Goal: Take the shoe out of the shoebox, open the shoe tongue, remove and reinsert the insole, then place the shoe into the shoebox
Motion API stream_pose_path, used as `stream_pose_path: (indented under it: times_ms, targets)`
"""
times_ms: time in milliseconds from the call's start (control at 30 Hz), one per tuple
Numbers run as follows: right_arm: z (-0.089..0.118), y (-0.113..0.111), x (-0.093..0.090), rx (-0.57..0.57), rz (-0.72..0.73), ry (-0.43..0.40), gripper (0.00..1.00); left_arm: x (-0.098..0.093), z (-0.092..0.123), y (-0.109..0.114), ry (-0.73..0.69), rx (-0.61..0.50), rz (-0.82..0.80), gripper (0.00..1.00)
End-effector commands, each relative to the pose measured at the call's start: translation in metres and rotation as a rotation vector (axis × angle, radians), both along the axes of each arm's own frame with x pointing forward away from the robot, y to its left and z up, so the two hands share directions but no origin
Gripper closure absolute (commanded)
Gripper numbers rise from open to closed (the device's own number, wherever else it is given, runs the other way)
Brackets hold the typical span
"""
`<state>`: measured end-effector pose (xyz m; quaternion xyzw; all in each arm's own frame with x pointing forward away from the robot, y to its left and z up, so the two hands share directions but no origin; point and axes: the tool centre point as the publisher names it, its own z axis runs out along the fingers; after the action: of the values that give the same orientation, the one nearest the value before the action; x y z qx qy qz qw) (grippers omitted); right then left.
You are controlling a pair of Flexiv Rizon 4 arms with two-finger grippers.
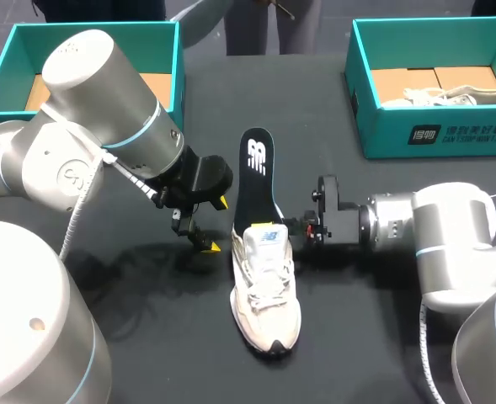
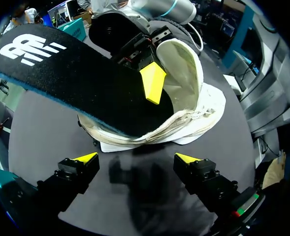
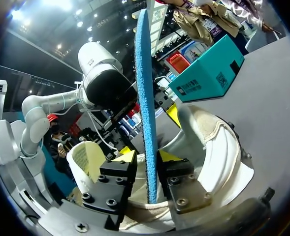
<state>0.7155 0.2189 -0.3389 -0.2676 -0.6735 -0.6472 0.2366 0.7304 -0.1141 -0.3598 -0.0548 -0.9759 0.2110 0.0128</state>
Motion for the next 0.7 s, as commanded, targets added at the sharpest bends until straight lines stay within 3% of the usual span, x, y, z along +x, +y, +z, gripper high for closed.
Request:
stream_pose_path:
  times_ms: [33,700]
  targets:
    - [0.002,0.0,0.001,-0.007,0.003,-0.004,0.72,0.0,0.0,0.0,0.001,0.001,0.0,0.0]
    - [0.023,0.004,0.012,-0.042,0.042,-0.065,0.72,0.0,0.0,0.0,0.001,0.001,0.0,0.0]
